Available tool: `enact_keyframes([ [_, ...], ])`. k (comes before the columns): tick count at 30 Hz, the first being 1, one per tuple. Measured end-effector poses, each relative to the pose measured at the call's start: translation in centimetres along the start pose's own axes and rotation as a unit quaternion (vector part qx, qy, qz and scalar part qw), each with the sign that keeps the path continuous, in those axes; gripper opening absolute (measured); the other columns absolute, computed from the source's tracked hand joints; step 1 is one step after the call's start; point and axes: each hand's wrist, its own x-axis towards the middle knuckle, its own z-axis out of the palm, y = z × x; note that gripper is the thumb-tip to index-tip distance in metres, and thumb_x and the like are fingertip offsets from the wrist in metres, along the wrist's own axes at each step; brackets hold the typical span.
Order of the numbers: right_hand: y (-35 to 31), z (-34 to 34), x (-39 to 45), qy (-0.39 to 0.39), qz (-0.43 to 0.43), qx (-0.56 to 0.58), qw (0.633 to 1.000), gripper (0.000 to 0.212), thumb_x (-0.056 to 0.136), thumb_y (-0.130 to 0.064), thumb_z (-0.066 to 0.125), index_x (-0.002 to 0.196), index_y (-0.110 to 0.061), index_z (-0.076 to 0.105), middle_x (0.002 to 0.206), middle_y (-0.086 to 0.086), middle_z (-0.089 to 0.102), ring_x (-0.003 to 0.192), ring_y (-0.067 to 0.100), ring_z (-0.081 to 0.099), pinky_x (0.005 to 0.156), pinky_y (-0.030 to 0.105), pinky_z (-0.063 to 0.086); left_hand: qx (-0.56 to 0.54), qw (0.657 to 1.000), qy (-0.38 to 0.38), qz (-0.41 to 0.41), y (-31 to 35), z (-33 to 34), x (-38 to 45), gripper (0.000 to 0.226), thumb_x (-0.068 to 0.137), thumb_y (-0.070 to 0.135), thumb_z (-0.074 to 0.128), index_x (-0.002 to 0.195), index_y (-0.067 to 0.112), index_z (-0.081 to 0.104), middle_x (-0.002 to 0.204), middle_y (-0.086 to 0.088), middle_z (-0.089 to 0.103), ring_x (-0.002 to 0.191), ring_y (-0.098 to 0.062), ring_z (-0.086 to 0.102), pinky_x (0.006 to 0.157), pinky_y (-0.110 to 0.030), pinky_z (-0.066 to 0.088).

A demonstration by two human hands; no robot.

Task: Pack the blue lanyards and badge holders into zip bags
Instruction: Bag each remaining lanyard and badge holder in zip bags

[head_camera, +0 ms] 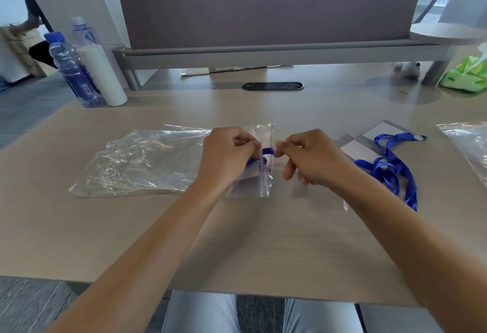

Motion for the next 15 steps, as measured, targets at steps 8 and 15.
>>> enact_keyframes([
  [8, 0.3, 2.5, -3.7, -0.125, 0.09, 0.108, 0.982, 0.032, 0.096, -0.038, 0.069, 0.104, -0.007, 0.069, 0.078, 0.013, 0.079, 0.047, 0.02, 0.064, 0.047, 0.026, 0.051, 0.187, 0.977, -0.054, 0.091, -1.6, 1.0, 6.0, 0.014, 0.093, 0.023, 0.063, 0.099, 0.02, 0.075, 0.105, 0.005, 0.073, 0.09, -0.016, 0.061, 0.088, -0.03, 0.048],
  [15, 0.3, 4.6, -3.4, -0.058, 0.118, 0.133, 0.982, 0.011, 0.092, -0.01, 0.072, 0.093, -0.003, 0.065, 0.083, 0.019, 0.077, 0.039, 0.017, 0.058, 0.038, 0.022, 0.04, 0.277, 0.943, -0.178, 0.057, -0.9, 2.6, 9.7, 0.025, 0.095, 0.022, 0.056, 0.111, 0.023, 0.076, 0.121, 0.001, 0.072, 0.115, -0.027, 0.062, 0.105, -0.043, 0.046],
])
